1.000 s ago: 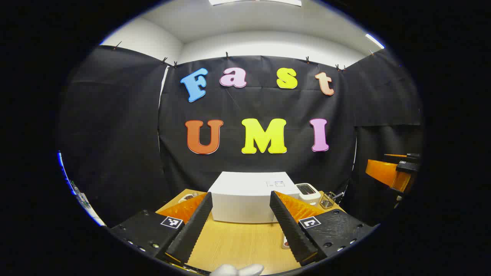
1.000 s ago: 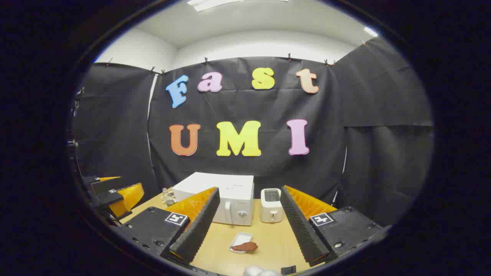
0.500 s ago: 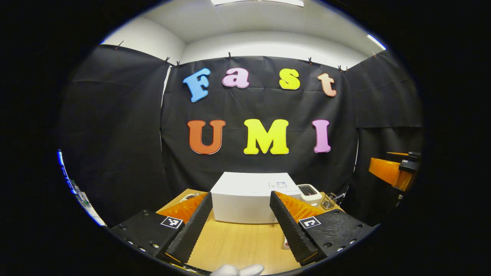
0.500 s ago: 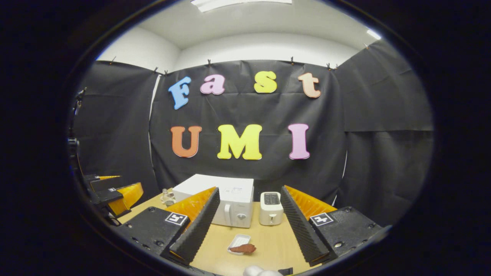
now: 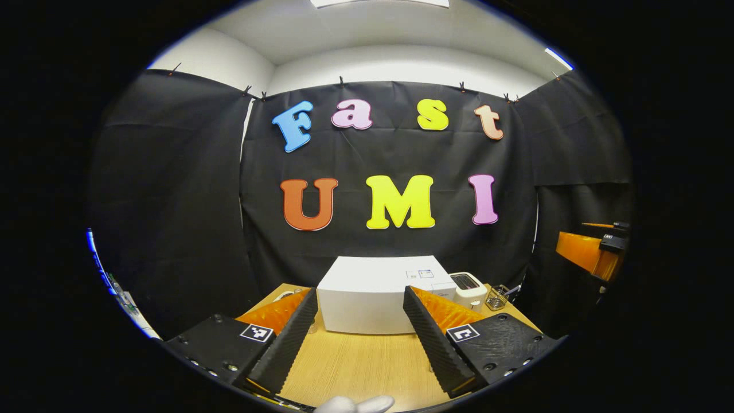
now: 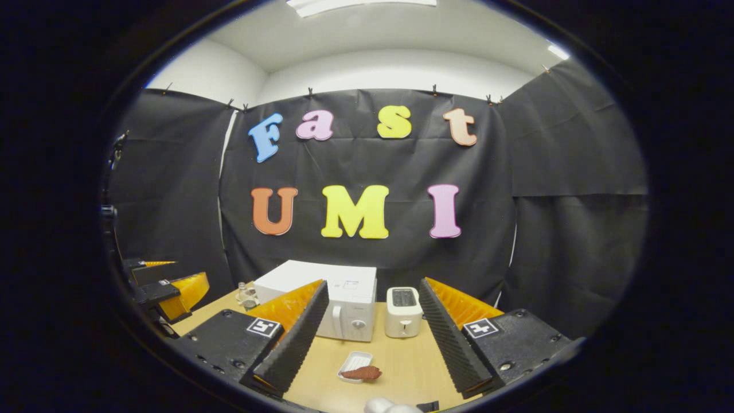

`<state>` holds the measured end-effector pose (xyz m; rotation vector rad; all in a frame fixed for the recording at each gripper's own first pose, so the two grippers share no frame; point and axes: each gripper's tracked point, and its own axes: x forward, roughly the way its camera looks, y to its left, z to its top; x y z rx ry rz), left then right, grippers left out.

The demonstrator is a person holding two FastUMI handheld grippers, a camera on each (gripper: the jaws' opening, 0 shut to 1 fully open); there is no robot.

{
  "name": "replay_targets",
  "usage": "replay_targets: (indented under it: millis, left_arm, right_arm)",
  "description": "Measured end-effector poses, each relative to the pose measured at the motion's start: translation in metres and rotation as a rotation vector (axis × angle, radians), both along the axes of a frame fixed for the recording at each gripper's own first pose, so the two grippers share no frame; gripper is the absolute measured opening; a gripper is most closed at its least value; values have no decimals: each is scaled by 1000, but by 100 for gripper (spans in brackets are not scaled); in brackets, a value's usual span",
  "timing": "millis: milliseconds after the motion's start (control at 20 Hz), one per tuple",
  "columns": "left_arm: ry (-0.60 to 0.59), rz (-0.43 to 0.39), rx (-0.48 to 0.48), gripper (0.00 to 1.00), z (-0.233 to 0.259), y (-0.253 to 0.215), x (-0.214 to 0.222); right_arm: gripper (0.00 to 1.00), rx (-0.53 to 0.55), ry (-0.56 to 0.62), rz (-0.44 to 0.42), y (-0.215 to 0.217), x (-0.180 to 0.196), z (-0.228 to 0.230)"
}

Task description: Open the microwave oven with the left hand, put the food in, and close the microwave oven.

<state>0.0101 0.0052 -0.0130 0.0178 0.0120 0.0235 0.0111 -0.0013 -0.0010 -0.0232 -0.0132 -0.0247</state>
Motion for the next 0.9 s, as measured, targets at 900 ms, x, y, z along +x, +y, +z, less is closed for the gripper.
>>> replay_targets:
  millis: [900]
  left_arm:
    - [43, -181, 14, 93, -168, -127, 198]
  right_arm:
    - [100, -41, 53, -175, -67, 21, -15]
